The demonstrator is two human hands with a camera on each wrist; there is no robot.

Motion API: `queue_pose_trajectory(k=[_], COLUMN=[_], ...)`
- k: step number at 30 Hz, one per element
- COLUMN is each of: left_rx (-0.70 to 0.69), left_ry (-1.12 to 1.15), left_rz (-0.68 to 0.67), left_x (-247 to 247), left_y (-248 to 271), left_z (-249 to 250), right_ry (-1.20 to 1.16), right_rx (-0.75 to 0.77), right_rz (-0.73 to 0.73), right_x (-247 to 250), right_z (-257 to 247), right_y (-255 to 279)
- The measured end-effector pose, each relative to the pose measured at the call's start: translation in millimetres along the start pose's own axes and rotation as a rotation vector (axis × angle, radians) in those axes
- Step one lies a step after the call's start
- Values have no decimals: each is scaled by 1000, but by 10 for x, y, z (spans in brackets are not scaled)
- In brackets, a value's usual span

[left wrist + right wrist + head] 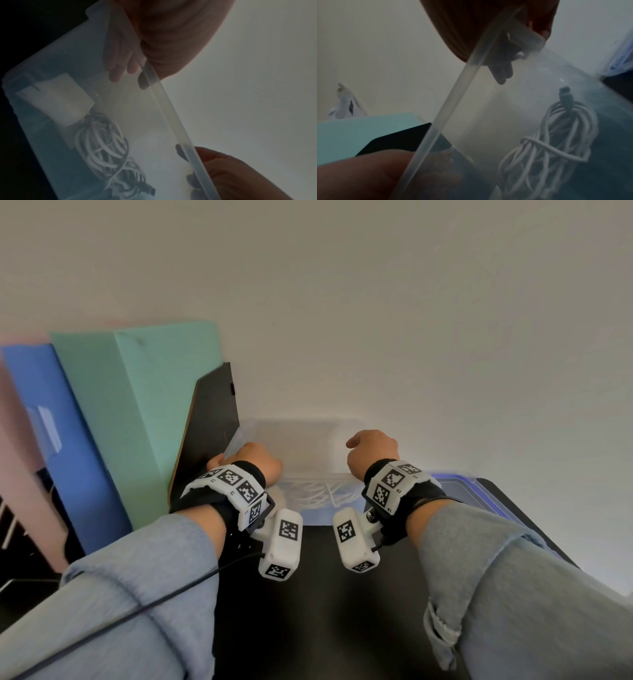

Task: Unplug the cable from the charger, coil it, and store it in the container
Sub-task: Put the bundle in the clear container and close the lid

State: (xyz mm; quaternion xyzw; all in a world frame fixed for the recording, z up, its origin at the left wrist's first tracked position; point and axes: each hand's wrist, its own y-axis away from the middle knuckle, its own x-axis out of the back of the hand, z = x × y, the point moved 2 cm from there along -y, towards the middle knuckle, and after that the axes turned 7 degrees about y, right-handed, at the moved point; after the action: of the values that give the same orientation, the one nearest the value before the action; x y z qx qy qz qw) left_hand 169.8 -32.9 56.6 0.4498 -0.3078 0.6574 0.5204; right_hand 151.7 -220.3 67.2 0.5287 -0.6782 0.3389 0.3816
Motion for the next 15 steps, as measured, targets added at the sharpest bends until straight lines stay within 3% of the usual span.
queue_pose_trajectory(k=[7, 15], left_rx=[-84, -202], left_ry=[17, 123], left_rz=[-67, -125], left_x=[-60, -92], left_y=[344, 848], left_z=[113, 203], right_ry=[35, -96], right_rx=[6, 24], right_rz=[-12, -46], right_x=[215, 435], right_z=[242, 552], right_y=[272, 723])
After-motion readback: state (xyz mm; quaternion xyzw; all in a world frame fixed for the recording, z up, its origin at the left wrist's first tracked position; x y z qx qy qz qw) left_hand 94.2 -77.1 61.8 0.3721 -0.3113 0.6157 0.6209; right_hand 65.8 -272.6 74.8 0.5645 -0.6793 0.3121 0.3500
